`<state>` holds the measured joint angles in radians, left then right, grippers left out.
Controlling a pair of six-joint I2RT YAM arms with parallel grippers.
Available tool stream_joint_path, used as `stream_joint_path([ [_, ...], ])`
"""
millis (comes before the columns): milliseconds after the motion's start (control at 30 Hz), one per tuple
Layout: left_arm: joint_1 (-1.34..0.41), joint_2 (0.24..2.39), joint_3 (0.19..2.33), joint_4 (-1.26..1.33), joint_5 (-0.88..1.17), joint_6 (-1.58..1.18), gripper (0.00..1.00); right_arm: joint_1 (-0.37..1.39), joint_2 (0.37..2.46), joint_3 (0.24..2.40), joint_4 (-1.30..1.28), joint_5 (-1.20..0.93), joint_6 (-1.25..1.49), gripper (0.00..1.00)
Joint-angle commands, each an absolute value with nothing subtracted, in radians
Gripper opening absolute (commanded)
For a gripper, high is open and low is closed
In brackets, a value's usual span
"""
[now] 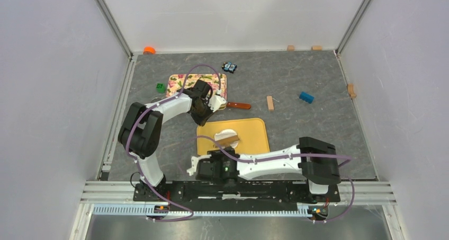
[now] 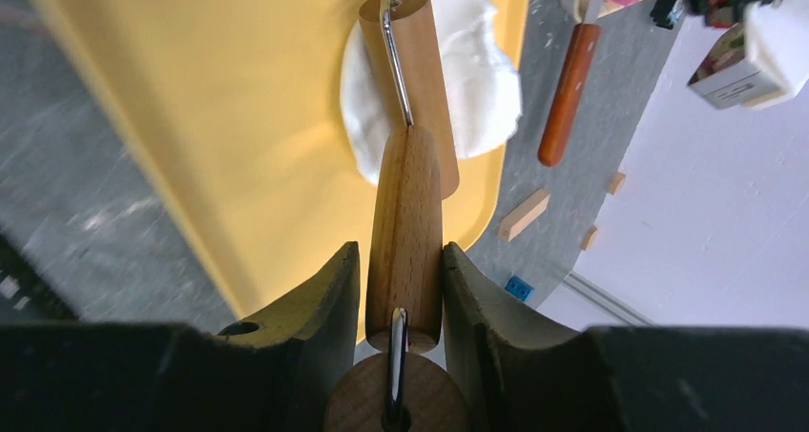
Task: Roll out the dumpling wrappers from the dough
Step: Flatten out the dough on the work surface.
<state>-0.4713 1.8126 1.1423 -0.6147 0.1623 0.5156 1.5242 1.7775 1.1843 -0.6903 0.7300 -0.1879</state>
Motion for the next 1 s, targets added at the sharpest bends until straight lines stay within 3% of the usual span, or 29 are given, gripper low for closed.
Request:
stream_joint_path([
  [0,-0.491,1.907,1.071,-0.554,0.19,0.524,0.02,1.434,1.913,1.248,-0.656,0.409,-0.254,0.0],
  [500,-0.491,1.906,1.071,-0.554,0.19,0.525,0.02,1.593,1.784,0.989,-0.677,0.281,-0.004,0.0],
  [967,-0.491,1.908,1.072,-0.554,0.191,0.524,0.02,1.486,1.915,1.22,-0.674,0.366,-0.202,0.0],
])
